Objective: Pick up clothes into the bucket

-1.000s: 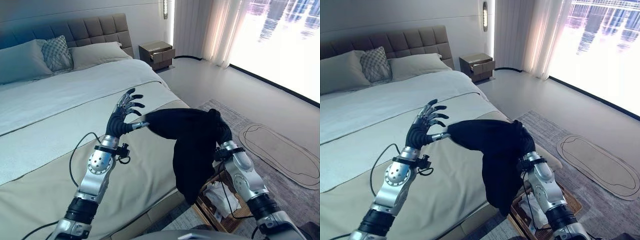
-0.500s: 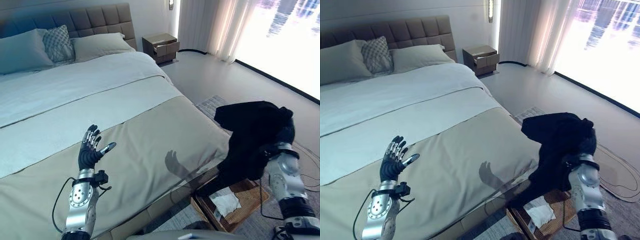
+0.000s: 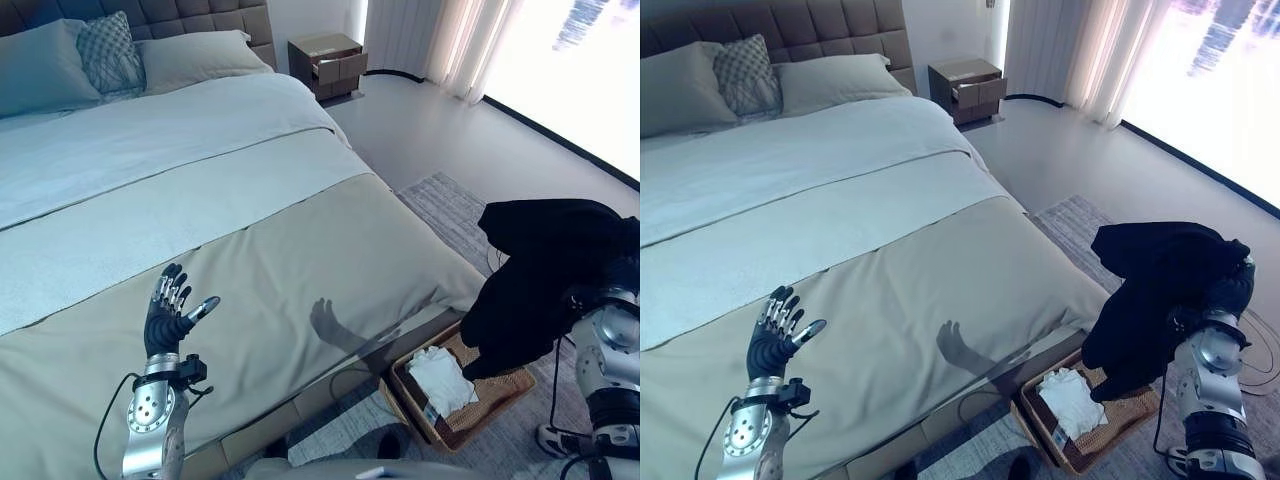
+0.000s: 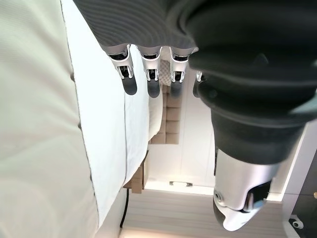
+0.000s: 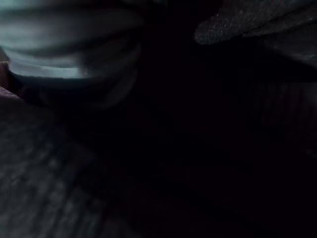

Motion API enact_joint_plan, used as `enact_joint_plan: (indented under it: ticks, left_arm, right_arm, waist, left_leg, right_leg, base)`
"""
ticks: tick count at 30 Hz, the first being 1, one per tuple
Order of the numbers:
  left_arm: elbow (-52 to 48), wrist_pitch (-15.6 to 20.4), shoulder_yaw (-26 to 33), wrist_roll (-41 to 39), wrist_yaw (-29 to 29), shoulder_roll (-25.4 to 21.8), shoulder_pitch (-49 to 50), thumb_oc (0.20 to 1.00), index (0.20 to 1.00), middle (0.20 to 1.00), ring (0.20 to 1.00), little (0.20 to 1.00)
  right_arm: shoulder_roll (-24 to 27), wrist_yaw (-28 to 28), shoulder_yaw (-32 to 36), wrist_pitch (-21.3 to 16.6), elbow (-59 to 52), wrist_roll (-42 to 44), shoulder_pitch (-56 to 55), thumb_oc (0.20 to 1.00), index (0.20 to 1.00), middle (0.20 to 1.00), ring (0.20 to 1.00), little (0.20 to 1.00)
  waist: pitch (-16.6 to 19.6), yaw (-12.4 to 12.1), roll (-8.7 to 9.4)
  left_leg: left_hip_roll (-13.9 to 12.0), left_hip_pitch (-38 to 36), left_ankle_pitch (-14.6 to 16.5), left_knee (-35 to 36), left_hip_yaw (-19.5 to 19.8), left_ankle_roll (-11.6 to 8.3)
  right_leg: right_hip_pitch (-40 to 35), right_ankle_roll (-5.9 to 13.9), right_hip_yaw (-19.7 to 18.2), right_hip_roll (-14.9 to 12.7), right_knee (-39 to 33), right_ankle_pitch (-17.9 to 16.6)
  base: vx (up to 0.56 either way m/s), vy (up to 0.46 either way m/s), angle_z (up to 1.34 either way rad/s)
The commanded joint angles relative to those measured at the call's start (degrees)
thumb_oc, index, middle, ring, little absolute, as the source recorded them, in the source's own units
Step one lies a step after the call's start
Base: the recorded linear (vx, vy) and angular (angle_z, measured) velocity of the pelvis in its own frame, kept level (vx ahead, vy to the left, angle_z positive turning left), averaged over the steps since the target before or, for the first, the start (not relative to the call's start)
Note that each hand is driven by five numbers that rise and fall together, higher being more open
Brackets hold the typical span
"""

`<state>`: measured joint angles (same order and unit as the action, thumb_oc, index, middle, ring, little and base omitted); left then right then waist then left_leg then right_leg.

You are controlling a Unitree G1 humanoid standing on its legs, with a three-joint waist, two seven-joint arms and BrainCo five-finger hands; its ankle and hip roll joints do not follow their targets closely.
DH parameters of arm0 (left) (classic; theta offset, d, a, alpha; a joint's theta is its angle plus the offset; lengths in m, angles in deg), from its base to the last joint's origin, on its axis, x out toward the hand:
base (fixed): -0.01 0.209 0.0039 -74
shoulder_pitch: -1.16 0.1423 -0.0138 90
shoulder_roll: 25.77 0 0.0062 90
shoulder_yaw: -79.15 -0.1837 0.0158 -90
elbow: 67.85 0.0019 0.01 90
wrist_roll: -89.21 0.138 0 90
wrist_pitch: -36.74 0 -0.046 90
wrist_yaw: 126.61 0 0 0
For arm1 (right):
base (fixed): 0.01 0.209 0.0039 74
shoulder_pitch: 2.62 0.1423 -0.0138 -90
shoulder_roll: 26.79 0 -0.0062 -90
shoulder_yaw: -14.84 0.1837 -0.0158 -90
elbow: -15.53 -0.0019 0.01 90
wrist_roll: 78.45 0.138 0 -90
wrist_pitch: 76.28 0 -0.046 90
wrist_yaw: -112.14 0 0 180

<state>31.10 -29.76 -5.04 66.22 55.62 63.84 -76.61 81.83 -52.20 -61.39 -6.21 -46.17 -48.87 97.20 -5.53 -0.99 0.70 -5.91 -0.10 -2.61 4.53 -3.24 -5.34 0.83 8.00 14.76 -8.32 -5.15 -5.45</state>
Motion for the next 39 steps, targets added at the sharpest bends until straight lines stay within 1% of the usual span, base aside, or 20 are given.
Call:
enact_joint_plan:
  ticks: [1,3,6,12,13,14,15,17,18,20,24,29,30,31,32,33,34,35,38,39]
  left_arm:
    - [-6.4,4.9,1.4,-4.3,-1.1,-2.9,-1.4,1.0,1.0,1.0,1.0,1.0]
    - [-7.2,5.5,1.0,-5.8,-1.2,-3.2,-2.4,1.0,1.0,1.0,1.0,1.0]
    - [-9.4,6.5,0.4,-8.6,-1.4,-3.7,-4.3,1.0,1.0,1.0,1.0,1.0]
    - [-12.7,8.3,-0.4,-11.6,-0.3,-3.4,-6.3,1.0,1.0,1.0,1.0,1.0]
    - [-13.0,8.6,-0.6,-11.8,-0.1,-3.4,-6.7,1.0,1.0,1.0,1.0,1.0]
    - [-14.0,9.1,-1.0,-11.6,0.7,-3.4,-7.0,1.0,1.0,1.0,1.0,1.0]
    - [-13.9,9.1,-1.0,-11.6,0.7,-3.4,-7.1,1.0,1.0,1.0,1.0,1.0]
    - [-15.1,9.7,-1.5,-11.2,1.6,-3.6,-7.3,1.0,1.0,1.0,1.0,1.0]
    - [-15.8,10.0,-1.7,-11.1,2.2,-3.8,-7.5,1.0,1.0,1.0,1.0,1.0]
    - [-17.1,10.5,-2.0,-10.7,3.0,-4.1,-7.9,1.0,1.0,1.0,1.0,1.0]
    - [-18.7,11.2,-3.1,-11.3,4.1,-4.4,-7.9,1.0,1.0,1.0,1.0,1.0]
    - [-19.9,11.5,-3.9,-11.6,5.7,-4.5,-8.0,1.0,1.0,1.0,1.0,1.0]
    - [-19.6,11.5,-4.2,-11.7,6.0,-4.4,-8.0,1.0,1.0,1.0,1.0,1.0]
    - [-19.7,11.6,-4.5,-11.7,6.2,-4.5,-8.1,1.0,1.0,1.0,1.0,1.0]
    - [-20.0,11.7,-4.7,-11.9,6.4,-4.5,-8.3,1.0,1.0,1.0,1.0,1.0]
    - [-20.3,11.7,-4.7,-11.8,6.7,-4.5,-8.3,1.0,1.0,1.0,1.0,1.0]
    - [-20.6,11.9,-4.8,-11.9,7.0,-4.6,-8.2,1.0,1.0,1.0,1.0,1.0]
    - [-20.9,12.1,-4.8,-12.1,7.0,-4.7,-8.2,1.0,1.0,1.0,1.0,1.0]
    - [-22.4,12.3,-4.8,-12.5,7.6,-4.8,-8.2,1.0,1.0,1.0,1.0,1.0]
    - [-22.5,12.3,-4.7,-12.5,7.6,-4.7,-8.2,1.0,1.0,1.0,1.0,1.0]
  right_arm:
    - [3.4,2.1,1.0,-5.1,0.8,-1.7,9.6,0.2,0.2,0.2,0.2,0.2]
    - [3.0,3.0,0.2,-5.2,2.0,-1.8,11.1,0.2,0.2,0.2,0.2,0.2]
    - [1.7,3.9,-1.0,-5.3,3.2,-2.1,13.4,0.2,0.2,0.2,0.2,0.2]
    - [-0.1,6.0,-1.9,-6.0,7.6,-1.6,16.7,0.2,0.2,0.2,0.2,0.2]
    - [0.1,6.4,-2.2,-6.1,8.0,-1.6,17.4,0.2,0.2,0.2,0.2,0.2]
    - [-0.1,7.2,-2.5,-6.1,9.5,-1.3,18.4,0.2,0.2,0.2,0.2,0.2]
    - [-0.1,7.1,-2.6,-6.2,9.7,-1.3,18.6,0.2,0.2,0.2,0.2,0.2]
    - [0.3,7.8,-3.0,-6.4,11.7,-0.7,20.1,0.2,0.2,0.2,0.2,0.2]
    - [1.2,8.0,-3.6,-6.4,13.1,-0.2,21.5,0.2,0.2,0.2,0.2,0.2]
    - [2.9,8.7,-4.1,-6.3,15.5,0.1,23.5,0.2,0.2,0.2,0.2,0.2]
    - [5.4,9.5,-4.6,-6.4,18.5,1.7,26.5,0.2,0.2,0.2,0.2,0.2]
    - [7.2,11.0,-4.4,-7.2,22.4,4.8,30.2,0.2,0.2,0.2,0.2,0.2]
    - [7.2,11.4,-4.3,-7.4,23.3,5.6,31.0,0.2,0.2,0.2,0.2,0.2]
    - [7.5,11.7,-3.9,-7.6,24.9,7.0,32.1,0.2,0.2,0.2,0.2,0.2]
    - [7.7,11.6,-4.0,-7.9,25.9,8.0,33.0,0.2,0.2,0.2,0.2,0.2]
    - [7.8,12.0,-3.7,-8.1,26.9,8.8,33.6,0.2,0.2,0.2,0.2,0.2]
    - [8.0,12.3,-3.5,-8.1,28.0,9.6,34.1,0.2,0.2,0.2,0.2,0.2]
    - [8.7,12.3,-3.7,-7.6,29.6,9.8,34.6,0.2,0.2,0.2,0.2,0.2]
    - [10.6,11.7,-7.1,-5.4,32.0,7.9,36.6,0.2,0.2,0.2,0.2,0.2]
    - [10.6,11.7,-7.2,-5.4,32.0,7.9,36.7,0.2,0.2,0.2,0.2,0.2]
  waist:
    - [-1.1,-0.8,3.79]
    - [-3.6,-0.8,3.28]
    - [-8.5,-0.7,1.86]
    - [-12.9,-0.4,0.02]
    - [-13.2,-0.3,-0.23]
    - [-13.7,-0.2,-0.8]
    - [-13.3,-0.2,-0.81]
    - [-14.0,-0.2,-1.36]
    - [-13.9,-0.3,-1.71]
    - [-14.4,-0.2,-2.25]
    - [-15.1,-0.1,-3.11]
    - [-15.4,-0.1,-3.97]
    - [-15.1,-0.2,-4.19]
    - [-15.2,-0.3,-4.46]
    - [-15.5,-0.3,-4.69]
    - [-15.1,-0.3,-4.92]
    - [-15.2,-0.3,-5.12]
    - [-15.2,-0.3,-5.17]
    - [-15.4,-0.6,-5.53]
    - [-15.3,-0.6,-5.54]
  left_leg:
    - [0.0,4.9,1.8,-6.9,1.5,-0.12]
    - [0.5,7.4,2.3,-9.4,2.0,0.3]
    - [1.4,12.1,2.9,-13.6,2.7,0.84]
    - [2.3,22.4,4.0,-21.6,3.3,1.08]
    - [2.4,24.4,4.3,-23.2,3.4,1.03]
    - [2.4,27.8,4.7,-25.5,3.6,1.01]
    - [2.4,28.7,5.0,-26.2,3.6,1.01]
    - [2.4,32.3,5.5,-28.8,3.6,1.0]
    - [2.3,35.0,6.7,-31.3,3.6,0.95]
    - [2.3,38.9,7.4,-34.1,3.8,0.97]
    - [2.4,44.3,8.2,-37.8,3.7,1.15]
    - [2.4,50.7,9.3,-41.6,3.5,1.24]
    - [2.3,51.1,11.2,-42.6,3.7,0.98]
    - [2.3,52.4,11.3,-43.4,3.7,0.98]
    - [2.4,54.2,9.9,-44.0,3.5,1.18]
    - [2.3,54.5,11.8,-44.8,3.6,0.9]
    - [2.4,55.4,11.5,-45.1,3.7,0.94]
    - [2.4,56.5,12.0,-45.9,3.6,0.9]
    - [2.4,60.2,12.1,-47.6,3.3,1.03]
    - [2.4,60.4,12.1,-47.6,3.3,1.03]
  right_leg:
    - [0.6,3.75,-1.7,-5.1,4.3,0.3]
    - [3.2,3.47,-2.3,-5.8,7.2,0.9]
    - [8.7,2.91,-3.3,-7.1,13.1,2.0]
    - [18.7,2.25,-4.7,-8.5,21.4,3.6]
    - [20.7,2.14,-5.1,-8.6,22.8,4.0]
    - [24.3,1.87,-5.6,-8.7,25.3,4.5]
    - [25.3,1.85,-5.8,-8.7,25.9,4.8]
    - [28.8,1.51,-6.4,-8.7,28.6,5.4]
    - [31.6,1.4,-7.1,-8.7,31.2,6.6]
    - [35.7,1.11,-8.0,-8.8,34.3,7.4]
    - [42.3,0.66,-9.6,-8.7,38.7,8.4]
    - [49.4,0.32,-11.3,-8.8,42.9,9.3]
    - [50.0,0.64,-11.7,-8.6,44.3,11.1]
    - [51.3,0.59,-12.1,-8.6,45.1,11.4]
    - [53.1,0.14,-12.1,-8.8,45.4,10.1]
    - [53.8,0.47,-12.5,-8.6,46.6,11.9]
    - [54.9,0.4,-12.8,-8.7,47.0,11.7]
    - [55.9,0.38,-13.1,-8.7,47.7,12.1]
    - [60.1,0.25,-13.9,-8.7,49.6,12.1]
    - [60.3,0.25,-14.0,-8.7,49.7,12.1]
  base:
    - [-0.13,0.005,0.0]
    - [-0.22,0.014,0.02]
    - [-0.25,0.031,0.03]
    - [-0.15,0.014,0.13]
    - [-0.16,0.007,0.08]
    - [-0.09,0.005,0.1]
    - [-0.1,0.007,0.07]
    - [-0.08,0.004,0.02]
    - [-0.08,0.0,0.04]
    - [-0.08,0.004,0.02]
    - [-0.06,0.025,-0.05]
    - [-0.03,0.019,-0.06]
    - [0.05,0.005,-0.06]
    - [-0.03,0.014,-0.05]
    - [-0.02,0.018,-0.03]
    - [-0.03,0.027,-0.03]
    - [0.06,0.004,-0.02]
    - [-0.04,0.022,-0.03]
    - [-0.01,0.007,0.0]
    - [-0.03,0.01,-0.05]
